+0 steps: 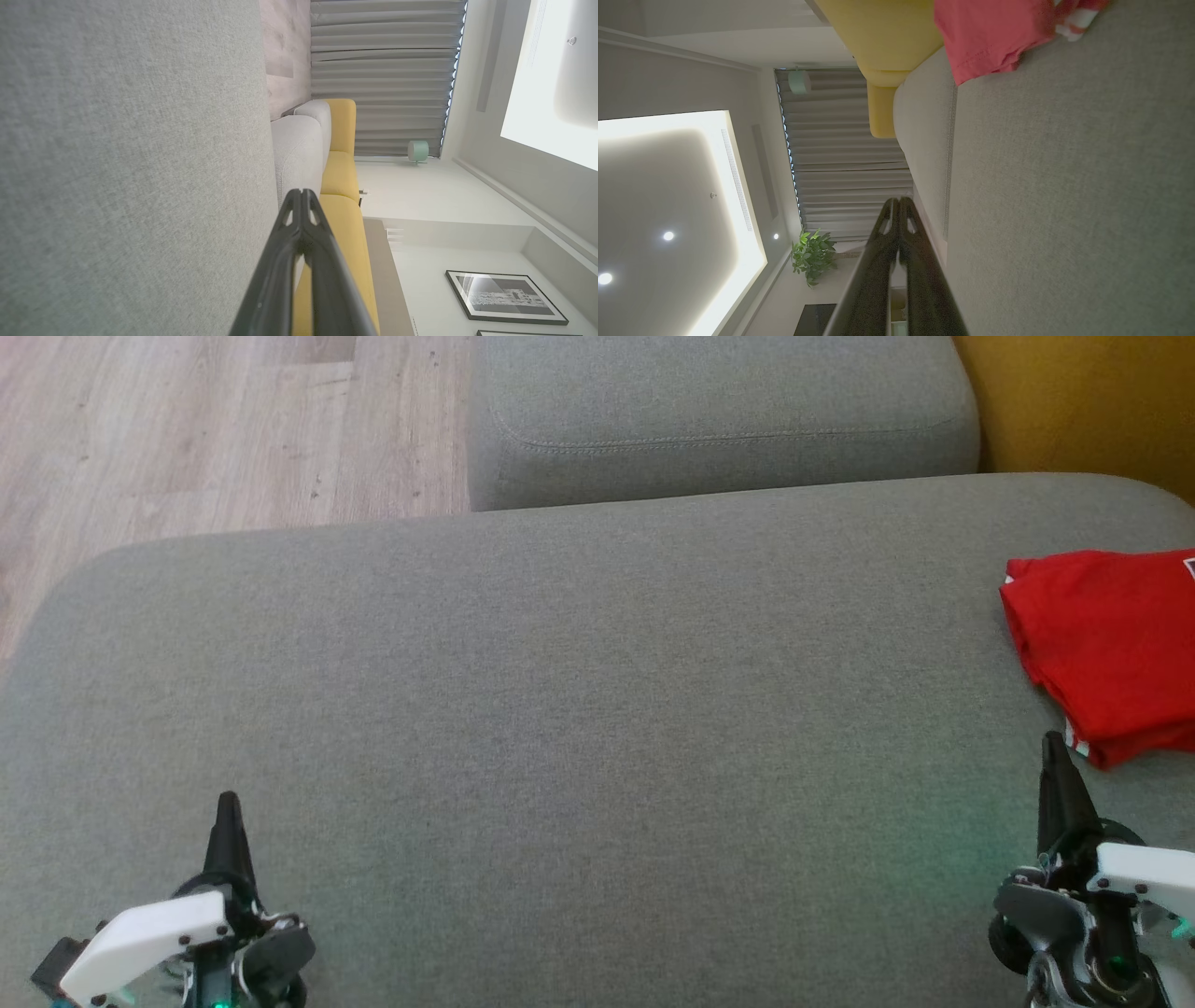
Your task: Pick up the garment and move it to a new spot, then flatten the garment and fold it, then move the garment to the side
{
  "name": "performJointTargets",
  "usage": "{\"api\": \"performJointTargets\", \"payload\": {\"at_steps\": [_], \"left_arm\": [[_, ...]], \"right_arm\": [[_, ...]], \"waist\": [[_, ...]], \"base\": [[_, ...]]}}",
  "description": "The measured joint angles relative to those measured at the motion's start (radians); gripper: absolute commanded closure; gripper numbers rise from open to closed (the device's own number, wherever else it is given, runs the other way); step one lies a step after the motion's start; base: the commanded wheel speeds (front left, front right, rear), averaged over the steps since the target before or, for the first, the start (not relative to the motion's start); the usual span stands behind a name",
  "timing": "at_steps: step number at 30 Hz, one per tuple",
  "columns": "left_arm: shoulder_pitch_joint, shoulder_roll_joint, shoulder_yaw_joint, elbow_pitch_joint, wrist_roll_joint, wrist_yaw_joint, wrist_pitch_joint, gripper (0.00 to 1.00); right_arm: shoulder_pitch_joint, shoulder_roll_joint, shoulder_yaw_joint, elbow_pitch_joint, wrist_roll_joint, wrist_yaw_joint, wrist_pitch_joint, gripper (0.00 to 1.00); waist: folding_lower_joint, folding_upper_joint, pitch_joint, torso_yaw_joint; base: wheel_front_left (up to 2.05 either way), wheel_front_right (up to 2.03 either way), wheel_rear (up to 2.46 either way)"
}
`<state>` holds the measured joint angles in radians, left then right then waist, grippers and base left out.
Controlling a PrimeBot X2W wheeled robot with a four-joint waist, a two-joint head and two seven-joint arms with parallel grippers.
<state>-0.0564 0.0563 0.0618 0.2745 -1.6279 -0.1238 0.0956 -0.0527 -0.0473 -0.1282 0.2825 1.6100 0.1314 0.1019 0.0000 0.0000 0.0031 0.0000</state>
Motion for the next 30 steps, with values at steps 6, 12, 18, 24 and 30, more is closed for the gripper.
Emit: {"api": "performJointTargets", "payload": {"at_steps": [6, 12, 18, 24, 30], "left_arm": [[0.0, -0.001, 0.001, 0.0, 0.0, 0.0, 0.0, 1.0], [0.0, -0.001, 0.002, 0.0, 0.0, 0.0, 0.0, 1.0], [0.0, -0.002, 0.003, 0.0, 0.0, 0.0, 0.0, 1.0], [0.0, -0.003, 0.004, 0.0, 0.0, 0.0, 0.001, 1.0], [0.0, -0.004, 0.004, 0.0, 0.0, 0.0, 0.001, 1.0]], "right_arm": [[0.0, 0.0, 0.0, 0.0, 0.0, 0.0, 0.0, 1.0], [0.0, 0.0, -0.001, 0.0, 0.0, 0.0, 0.004, 1.0], [0.0, 0.0, -0.002, 0.0, 0.0, 0.0, 0.004, 1.0], [0.0, 0.0, -0.003, 0.0, 0.0, 0.0, 0.004, 1.0], [0.0, 0.0, -0.003, 0.0, 0.0, 0.0, 0.004, 1.0]], "waist": [[0.0, 0.0, 0.0, 0.0], [0.0, 0.0, 0.0, 0.0], [0.0, 0.0, 0.0, 0.0], [0.0, 0.0, 0.0, 0.0], [0.0, 0.0, 0.0, 0.0]], "base": [[0.0, 0.0, 0.0], [0.0, 0.0, 0.0], [0.0, 0.0, 0.0], [0.0, 0.0, 0.0], [0.0, 0.0, 0.0]]}}
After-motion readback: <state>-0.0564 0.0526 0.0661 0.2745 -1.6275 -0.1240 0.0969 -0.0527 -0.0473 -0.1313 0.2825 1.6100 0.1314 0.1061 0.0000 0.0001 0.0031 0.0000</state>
